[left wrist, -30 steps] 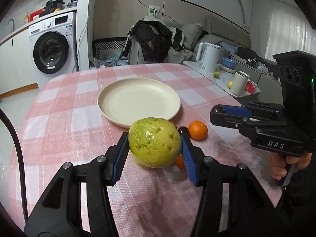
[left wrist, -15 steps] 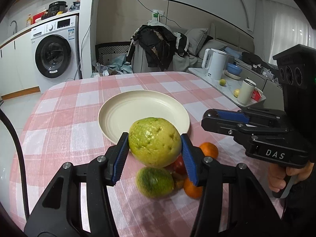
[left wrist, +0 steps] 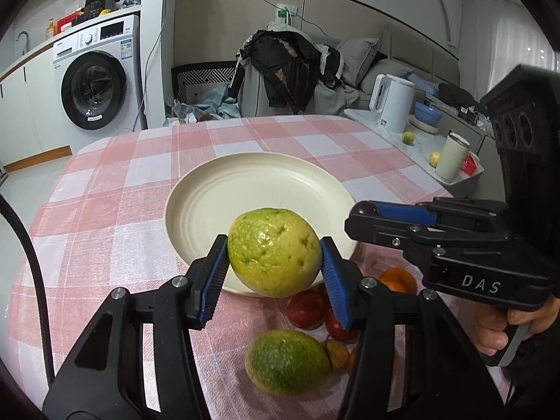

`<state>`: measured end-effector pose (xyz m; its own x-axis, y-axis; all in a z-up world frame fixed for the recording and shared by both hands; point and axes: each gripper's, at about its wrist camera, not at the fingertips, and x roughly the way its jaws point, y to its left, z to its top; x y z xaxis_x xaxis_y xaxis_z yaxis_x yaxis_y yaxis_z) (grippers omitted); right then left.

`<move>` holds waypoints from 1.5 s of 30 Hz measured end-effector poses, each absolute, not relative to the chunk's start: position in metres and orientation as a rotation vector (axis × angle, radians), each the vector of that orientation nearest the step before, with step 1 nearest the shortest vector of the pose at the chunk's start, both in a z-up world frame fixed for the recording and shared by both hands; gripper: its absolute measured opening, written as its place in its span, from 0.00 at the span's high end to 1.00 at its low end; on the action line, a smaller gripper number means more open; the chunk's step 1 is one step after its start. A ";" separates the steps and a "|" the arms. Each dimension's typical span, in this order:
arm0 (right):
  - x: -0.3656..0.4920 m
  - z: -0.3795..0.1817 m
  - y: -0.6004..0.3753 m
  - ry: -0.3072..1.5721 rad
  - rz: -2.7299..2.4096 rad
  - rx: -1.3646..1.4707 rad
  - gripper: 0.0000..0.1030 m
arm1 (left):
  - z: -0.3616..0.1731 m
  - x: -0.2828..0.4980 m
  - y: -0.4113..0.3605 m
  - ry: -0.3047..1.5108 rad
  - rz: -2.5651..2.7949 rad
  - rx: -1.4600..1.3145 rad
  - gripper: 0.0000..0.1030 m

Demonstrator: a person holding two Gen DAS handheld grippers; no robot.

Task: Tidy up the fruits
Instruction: 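Carry both fruits over the plate and open both tools to drop them, then withdraw both tools from the plate and reach toward the remaining fruits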

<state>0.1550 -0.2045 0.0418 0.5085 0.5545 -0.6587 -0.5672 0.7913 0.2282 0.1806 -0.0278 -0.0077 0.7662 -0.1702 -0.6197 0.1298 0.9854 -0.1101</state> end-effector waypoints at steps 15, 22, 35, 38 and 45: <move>0.171 0.019 -0.199 0.851 0.630 -0.018 0.75 | -0.035 0.203 -0.024 0.730 -0.128 -0.062 0.52; 0.166 0.019 -0.197 0.840 0.629 -0.034 0.72 | -0.031 0.197 -0.022 0.699 -0.107 -0.061 0.52; 0.133 0.042 -0.226 0.743 0.584 -0.065 0.03 | -0.004 0.139 -0.014 0.608 -0.071 -0.059 0.05; 0.122 0.043 -0.232 0.733 0.588 -0.070 0.00 | 0.002 0.117 -0.010 0.572 -0.049 -0.070 0.01; 0.103 0.052 -0.238 0.693 0.588 -0.121 0.00 | 0.015 0.078 -0.005 0.550 -0.010 -0.053 0.01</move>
